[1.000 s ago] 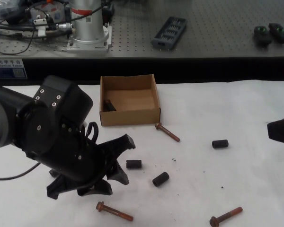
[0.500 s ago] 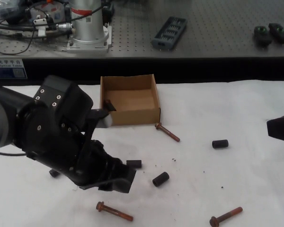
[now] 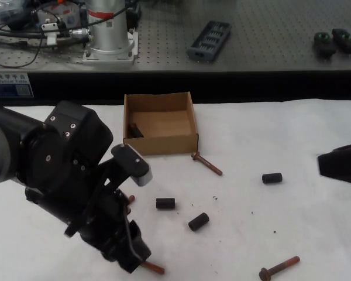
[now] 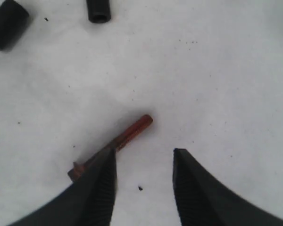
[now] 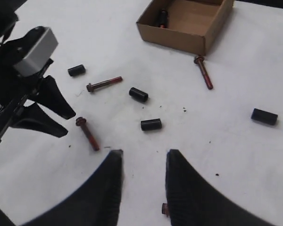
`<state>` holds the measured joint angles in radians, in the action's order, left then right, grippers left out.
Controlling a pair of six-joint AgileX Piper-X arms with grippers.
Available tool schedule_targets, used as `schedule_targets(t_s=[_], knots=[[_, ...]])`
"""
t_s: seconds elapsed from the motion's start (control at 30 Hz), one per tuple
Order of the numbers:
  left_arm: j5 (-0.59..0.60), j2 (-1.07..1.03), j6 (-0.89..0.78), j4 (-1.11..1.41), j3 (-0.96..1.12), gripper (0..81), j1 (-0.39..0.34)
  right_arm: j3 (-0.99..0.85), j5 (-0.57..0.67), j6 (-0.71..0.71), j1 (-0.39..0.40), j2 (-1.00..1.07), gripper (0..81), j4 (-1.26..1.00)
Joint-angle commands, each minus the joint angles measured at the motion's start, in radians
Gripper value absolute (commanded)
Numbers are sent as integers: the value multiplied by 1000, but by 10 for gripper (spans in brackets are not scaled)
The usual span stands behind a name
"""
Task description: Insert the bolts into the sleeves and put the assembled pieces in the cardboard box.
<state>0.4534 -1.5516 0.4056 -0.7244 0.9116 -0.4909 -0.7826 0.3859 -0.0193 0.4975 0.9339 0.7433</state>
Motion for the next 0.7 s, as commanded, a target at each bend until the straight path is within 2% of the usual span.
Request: schedule_targets(t_s=[0.0, 0.07, 0.17, 0.37, 0.53, 0.67], knots=[[-61, -1, 5, -74, 7, 293, -4, 0, 27, -19, -10, -17, 241, 13], [-112, -1, -79, -92, 7, 293, 5, 0, 19, -27, 28, 64, 241, 15], [-96, 11, -203, -80, 7, 293, 48, 0, 6, -27, 96, 188, 241, -3], [-96, 99, -470, -69, 5, 293, 180, -10, -20, -27, 253, 431, 241, -70], [-62, 190, -594, -105, 5, 293, 275, -85, -64, -91, 356, 576, 241, -68], [-38, 240, -620, -146, 5, 293, 314, -176, -102, -163, 411, 662, 241, -68]])
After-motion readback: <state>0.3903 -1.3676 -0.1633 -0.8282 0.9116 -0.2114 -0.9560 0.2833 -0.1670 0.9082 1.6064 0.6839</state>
